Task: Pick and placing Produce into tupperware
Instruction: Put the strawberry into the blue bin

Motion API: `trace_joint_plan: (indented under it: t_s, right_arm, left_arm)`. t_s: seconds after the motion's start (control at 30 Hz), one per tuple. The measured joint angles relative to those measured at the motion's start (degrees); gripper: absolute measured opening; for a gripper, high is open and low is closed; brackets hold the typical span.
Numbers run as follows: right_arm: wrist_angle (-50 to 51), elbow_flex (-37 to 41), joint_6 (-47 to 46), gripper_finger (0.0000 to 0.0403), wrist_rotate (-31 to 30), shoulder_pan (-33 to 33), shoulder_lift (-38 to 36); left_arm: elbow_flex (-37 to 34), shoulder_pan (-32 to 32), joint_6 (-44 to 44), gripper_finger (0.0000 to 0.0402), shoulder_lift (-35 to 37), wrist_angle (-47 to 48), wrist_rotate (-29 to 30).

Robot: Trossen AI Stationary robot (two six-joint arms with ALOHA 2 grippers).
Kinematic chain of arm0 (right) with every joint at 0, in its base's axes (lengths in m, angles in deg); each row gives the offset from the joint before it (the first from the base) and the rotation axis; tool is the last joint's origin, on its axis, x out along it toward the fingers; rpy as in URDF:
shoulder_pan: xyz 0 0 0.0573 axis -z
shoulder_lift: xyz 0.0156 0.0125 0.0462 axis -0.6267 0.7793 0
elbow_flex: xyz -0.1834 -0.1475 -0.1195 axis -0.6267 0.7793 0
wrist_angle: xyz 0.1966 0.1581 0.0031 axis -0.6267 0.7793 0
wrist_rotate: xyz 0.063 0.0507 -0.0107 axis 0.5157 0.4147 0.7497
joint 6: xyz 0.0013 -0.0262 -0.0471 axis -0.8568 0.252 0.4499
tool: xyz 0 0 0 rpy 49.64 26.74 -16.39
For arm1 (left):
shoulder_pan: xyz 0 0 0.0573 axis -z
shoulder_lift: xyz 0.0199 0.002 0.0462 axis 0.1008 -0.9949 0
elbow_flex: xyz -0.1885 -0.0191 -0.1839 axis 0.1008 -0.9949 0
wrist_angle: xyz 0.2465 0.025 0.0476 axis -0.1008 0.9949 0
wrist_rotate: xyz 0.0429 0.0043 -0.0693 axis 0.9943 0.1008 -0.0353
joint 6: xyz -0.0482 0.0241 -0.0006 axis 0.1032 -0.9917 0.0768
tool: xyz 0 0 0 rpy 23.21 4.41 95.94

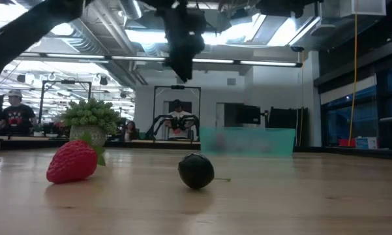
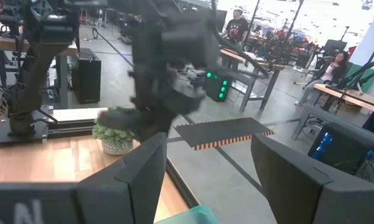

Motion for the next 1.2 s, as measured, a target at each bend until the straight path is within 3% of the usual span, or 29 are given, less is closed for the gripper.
trace_joint_plan:
  t_s: [0.23, 0.5, 0.7, 1.2]
  right_arm:
    - [0.46, 0.00, -3.20, 0.0236, 0.11, -0.25, 0.02]
    - [0.90, 0.00, -5.86, 0.0236, 4.09, -0.26, 0.02]
    - [0.90, 0.00, -5.81, 0.0236, 8.05, -0.26, 0.02]
    - [4.38, 0.00, -7.28, 0.0236, 8.15, -0.26, 0.15]
  left_arm:
    - [-0.03, 4.82, -1.15, 0.0124, 4.79, 9.01, 3.81]
    - [-6.84, 13.19, 0.01, 0.0124, 14.37, 8.89, 9.00]
    - [-19.34, 18.24, 6.46, 0.0124, 24.56, 8.41, 10.75]
    - [-56.72, 32.00, 27.28, 0.0124, 46.47, -2.66, 12.47]
